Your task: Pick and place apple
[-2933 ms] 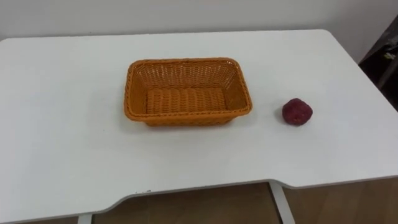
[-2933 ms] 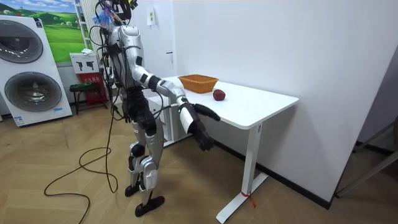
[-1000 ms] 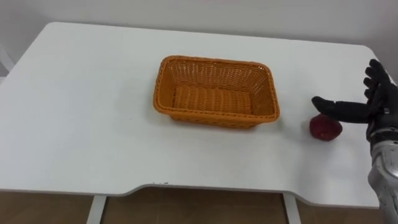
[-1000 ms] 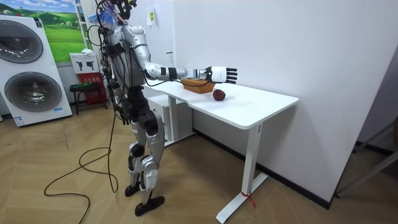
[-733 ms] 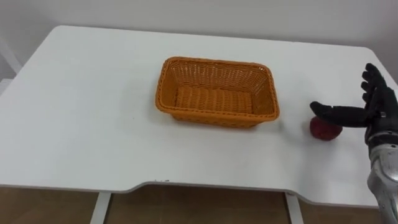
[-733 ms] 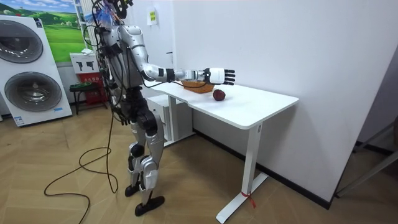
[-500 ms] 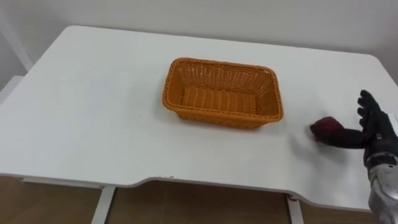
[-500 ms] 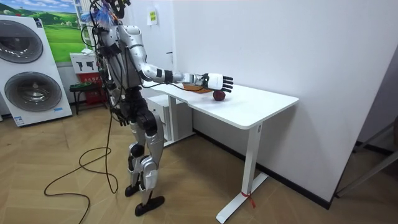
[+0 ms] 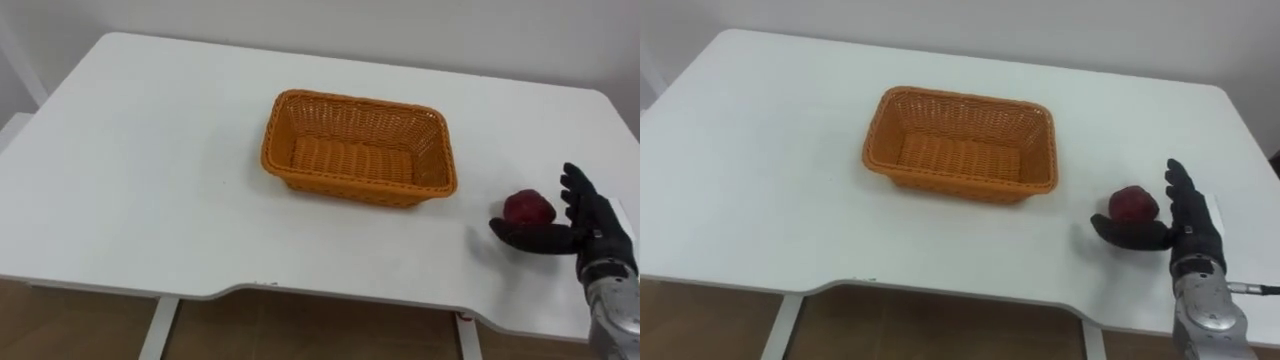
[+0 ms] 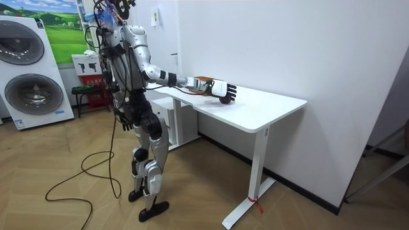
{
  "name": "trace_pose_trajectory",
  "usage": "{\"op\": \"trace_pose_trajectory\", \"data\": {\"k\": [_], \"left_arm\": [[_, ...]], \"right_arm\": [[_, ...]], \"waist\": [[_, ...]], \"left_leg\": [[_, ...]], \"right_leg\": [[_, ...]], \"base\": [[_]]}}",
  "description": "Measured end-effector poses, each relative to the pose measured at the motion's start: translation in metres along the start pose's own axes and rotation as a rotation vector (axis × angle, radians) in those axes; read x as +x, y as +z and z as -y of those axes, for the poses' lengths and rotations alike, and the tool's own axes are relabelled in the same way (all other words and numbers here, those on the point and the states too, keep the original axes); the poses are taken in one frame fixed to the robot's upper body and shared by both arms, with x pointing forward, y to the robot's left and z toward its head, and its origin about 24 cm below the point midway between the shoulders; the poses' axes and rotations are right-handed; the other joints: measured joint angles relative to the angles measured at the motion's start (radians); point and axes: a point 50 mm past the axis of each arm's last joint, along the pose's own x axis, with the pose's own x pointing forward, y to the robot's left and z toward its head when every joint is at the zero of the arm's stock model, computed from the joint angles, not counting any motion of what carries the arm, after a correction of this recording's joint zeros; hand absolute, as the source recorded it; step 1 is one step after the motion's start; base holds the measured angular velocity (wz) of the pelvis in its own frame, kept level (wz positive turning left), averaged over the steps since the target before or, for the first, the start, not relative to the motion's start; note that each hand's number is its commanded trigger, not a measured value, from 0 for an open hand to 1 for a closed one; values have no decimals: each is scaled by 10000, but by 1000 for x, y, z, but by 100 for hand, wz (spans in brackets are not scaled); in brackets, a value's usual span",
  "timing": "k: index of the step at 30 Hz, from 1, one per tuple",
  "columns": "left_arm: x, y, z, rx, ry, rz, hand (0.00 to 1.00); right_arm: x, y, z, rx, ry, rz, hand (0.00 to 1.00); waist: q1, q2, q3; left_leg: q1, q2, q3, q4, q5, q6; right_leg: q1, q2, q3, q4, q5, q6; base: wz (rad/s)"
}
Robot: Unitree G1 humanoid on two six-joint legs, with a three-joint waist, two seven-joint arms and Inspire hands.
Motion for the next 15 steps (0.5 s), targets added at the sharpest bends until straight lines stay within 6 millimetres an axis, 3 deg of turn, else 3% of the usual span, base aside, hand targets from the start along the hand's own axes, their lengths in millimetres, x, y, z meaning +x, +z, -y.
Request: {"op": "trace_pose_trajectory", "data": {"k": [10, 11, 12, 13, 15], "left_arm": [[0, 3, 1, 40, -97, 91, 0], [0, 3, 1, 46, -102, 106, 0], [0, 4, 1, 72, -115, 122, 0], [0, 4, 1, 72, -114, 119, 0], [0, 3, 1, 71, -97, 115, 0]], "right_arm": [[1, -10, -8, -452, 482, -376, 0], [1, -10, -8, -469, 491, -378, 33], [1, -10, -8, -474, 485, -397, 74], [1, -10, -8, -529, 474, -422, 100], [2, -10, -8, -643, 467, -437, 100]], "waist": [[61, 67, 3], [78, 66, 3], [118, 75, 8], [143, 81, 10], [158, 83, 11]], "left_leg": [[52, 0, 4, 2, 0, -1], [51, 0, 5, 2, 0, -1], [50, 0, 5, 2, 0, -2], [50, 1, 6, 10, -1, -2], [46, 0, 6, 17, 0, -2]], "right_leg": [[41, 2, 1, 11, 1, 0], [38, 2, 1, 12, 2, 0], [37, 2, 2, 13, 1, 0], [38, 0, -8, 15, 2, -1], [39, -2, -14, 18, 2, -1]], "base": [[0], [0], [0], [0], [0]]}}
